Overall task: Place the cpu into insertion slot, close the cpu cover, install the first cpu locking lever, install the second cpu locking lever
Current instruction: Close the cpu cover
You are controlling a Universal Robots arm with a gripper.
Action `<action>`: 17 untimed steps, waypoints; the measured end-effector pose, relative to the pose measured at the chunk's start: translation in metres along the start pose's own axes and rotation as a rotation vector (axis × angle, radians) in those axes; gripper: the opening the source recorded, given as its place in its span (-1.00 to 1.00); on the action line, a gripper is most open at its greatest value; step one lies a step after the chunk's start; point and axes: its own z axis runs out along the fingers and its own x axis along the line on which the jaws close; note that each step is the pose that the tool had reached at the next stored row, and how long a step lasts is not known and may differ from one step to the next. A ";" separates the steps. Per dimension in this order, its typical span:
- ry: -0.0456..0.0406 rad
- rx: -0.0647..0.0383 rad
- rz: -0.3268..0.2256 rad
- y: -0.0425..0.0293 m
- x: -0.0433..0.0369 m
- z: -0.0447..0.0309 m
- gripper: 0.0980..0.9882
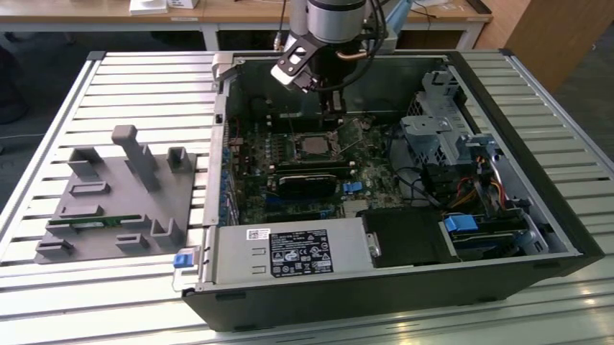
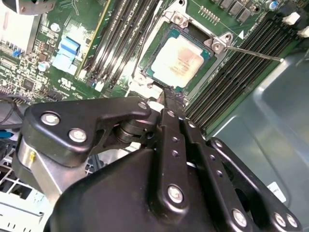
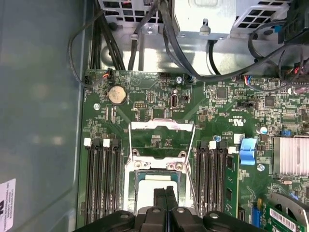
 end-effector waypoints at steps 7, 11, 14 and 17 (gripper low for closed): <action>0.0005 0.000 0.000 0.0007 0.0000 -0.0061 -0.95; 0.0000 0.000 0.000 0.0046 -0.0001 -0.0062 -0.95; 0.0000 0.000 0.000 0.0081 -0.0002 -0.0061 -0.95; 0.0000 0.000 0.000 0.0088 -0.0002 -0.0090 -0.95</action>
